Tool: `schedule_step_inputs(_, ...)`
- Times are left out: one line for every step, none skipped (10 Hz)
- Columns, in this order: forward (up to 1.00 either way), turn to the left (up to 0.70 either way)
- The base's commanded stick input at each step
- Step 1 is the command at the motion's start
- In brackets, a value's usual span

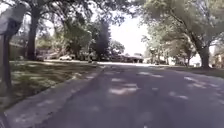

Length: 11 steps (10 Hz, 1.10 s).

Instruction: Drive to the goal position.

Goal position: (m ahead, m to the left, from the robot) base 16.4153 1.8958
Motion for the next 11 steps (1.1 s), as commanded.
schedule_step_inputs(1.0,0.0)
schedule_step_inputs(1.0,0.0)
schedule_step_inputs(1.0,0.0)
schedule_step_inputs(1.0,0.0)
schedule_step_inputs(1.0,0.0)
schedule_step_inputs(1.0,0.0)
schedule_step_inputs(1.0,0.0)
schedule_step_inputs(1.0,0.0)
schedule_step_inputs(1.0,0.0)
schedule_step_inputs(1.0,0.0)
schedule_step_inputs(1.0,0.0)
